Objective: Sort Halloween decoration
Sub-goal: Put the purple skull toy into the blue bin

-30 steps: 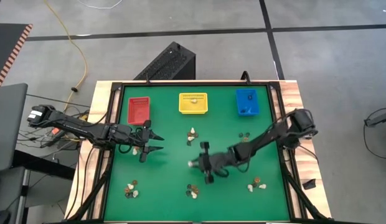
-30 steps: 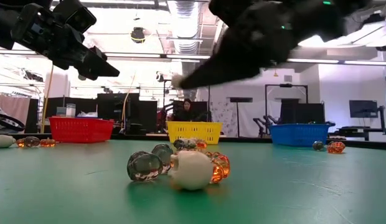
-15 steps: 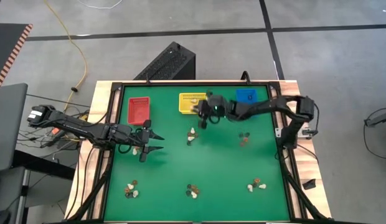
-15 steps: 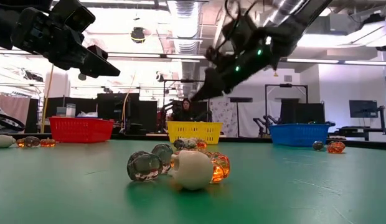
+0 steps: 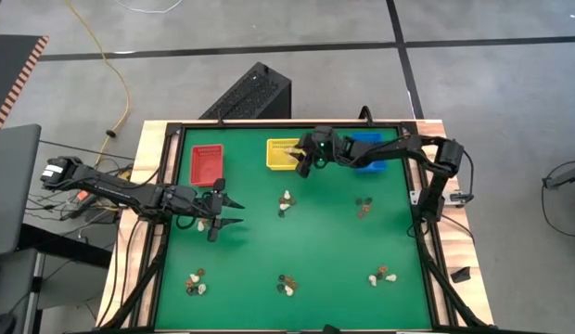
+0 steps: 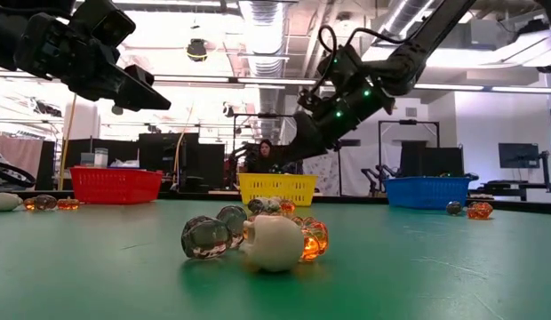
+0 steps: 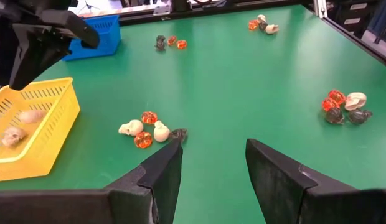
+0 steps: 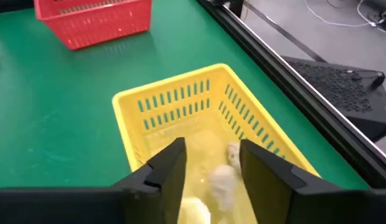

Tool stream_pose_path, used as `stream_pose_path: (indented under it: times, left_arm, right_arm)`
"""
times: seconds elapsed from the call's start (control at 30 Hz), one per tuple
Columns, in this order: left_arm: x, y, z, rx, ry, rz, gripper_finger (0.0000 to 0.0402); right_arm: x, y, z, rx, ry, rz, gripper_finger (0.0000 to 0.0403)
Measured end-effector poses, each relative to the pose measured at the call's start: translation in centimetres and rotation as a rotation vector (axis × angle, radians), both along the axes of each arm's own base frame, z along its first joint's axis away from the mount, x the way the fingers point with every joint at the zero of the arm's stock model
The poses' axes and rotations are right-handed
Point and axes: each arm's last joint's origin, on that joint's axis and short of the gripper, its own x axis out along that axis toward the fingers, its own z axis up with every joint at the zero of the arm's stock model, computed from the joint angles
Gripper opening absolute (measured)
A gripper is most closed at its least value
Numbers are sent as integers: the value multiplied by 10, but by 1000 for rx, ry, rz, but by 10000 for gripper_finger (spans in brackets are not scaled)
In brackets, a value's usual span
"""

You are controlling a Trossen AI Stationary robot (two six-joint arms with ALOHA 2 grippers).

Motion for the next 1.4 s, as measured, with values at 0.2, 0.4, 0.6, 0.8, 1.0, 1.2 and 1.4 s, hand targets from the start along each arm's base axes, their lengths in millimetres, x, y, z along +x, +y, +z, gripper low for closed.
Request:
stream_pose_path:
  times: [0.2,0.4,0.6,0.8,1.0,1.2,1.4]
  left_arm:
    - [-1,0,-3,-17,33,7,169]
    - [-5,0,-14,-173,155,55,169]
    - [-13,0,-26,-333,338,117,168]
    - [-15,-11,8,-454,534,144,157]
    - [-19,-50,40,-503,718,9,144]
    - [-28,-102,29,-442,895,-171,144]
    - [-39,-138,2,-335,1052,-222,144]
  right_arm:
    - [-4,7,17,-3,-27,13,221]
    - [-13,51,51,90,-38,186,225]
    - [-27,114,78,105,4,364,223]
    - [-35,175,88,64,10,500,223]
    - [-42,217,89,-10,19,520,220]
    - [-48,242,89,-65,18,545,213]
    - [-49,248,89,-33,10,547,208]
